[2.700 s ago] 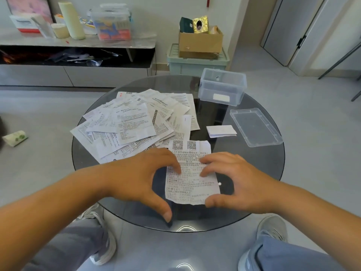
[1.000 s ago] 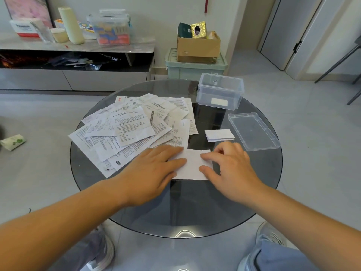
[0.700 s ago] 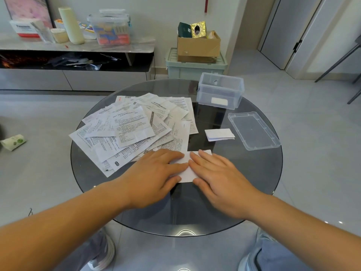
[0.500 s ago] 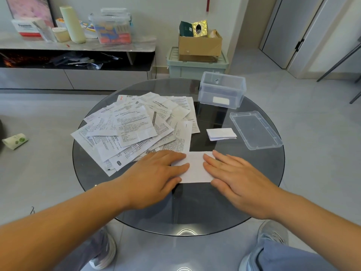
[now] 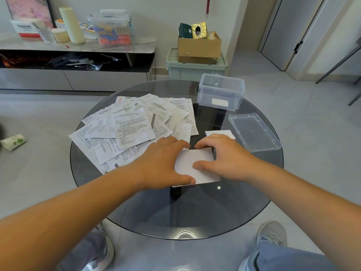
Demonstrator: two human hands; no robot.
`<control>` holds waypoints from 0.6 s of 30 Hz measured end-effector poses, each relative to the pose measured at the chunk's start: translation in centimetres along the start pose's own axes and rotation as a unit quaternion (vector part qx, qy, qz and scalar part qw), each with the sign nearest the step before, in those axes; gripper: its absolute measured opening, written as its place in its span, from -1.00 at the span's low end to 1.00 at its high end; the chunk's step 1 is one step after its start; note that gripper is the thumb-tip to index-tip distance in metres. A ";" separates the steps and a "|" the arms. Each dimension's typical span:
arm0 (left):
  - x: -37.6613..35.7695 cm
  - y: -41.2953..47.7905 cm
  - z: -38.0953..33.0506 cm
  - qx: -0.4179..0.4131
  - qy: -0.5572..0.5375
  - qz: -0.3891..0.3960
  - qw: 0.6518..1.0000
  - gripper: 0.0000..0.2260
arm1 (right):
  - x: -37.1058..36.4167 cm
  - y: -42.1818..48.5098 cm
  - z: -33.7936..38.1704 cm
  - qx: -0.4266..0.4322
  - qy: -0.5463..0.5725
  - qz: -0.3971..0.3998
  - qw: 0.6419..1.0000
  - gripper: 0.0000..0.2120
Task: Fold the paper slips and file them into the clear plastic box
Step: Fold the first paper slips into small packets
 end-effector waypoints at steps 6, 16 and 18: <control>0.2 0.8 -0.4 -0.007 0.003 0.005 1.000 -0.23 | 0.4 0.5 -0.1 -0.021 0.072 0.026 0.997 -0.66; 0.8 0.2 -1.5 -0.003 -0.114 0.000 0.994 -0.56 | 0.7 -0.1 -0.1 -0.031 0.155 0.003 0.987 -0.79; 1.0 0.2 -1.5 0.001 -0.189 -0.013 0.982 -0.75 | 0.9 -0.2 0.0 -0.033 0.191 -0.003 0.981 -0.79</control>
Point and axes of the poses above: each hand's wrist, its own y-axis towards the middle knuckle, its own x-axis out of the back of the hand, z = x × y, the point moved 1 cm from there along y, towards the middle knuckle, and after that the axes turned 5 degrees about z, right-handed, at the moved point
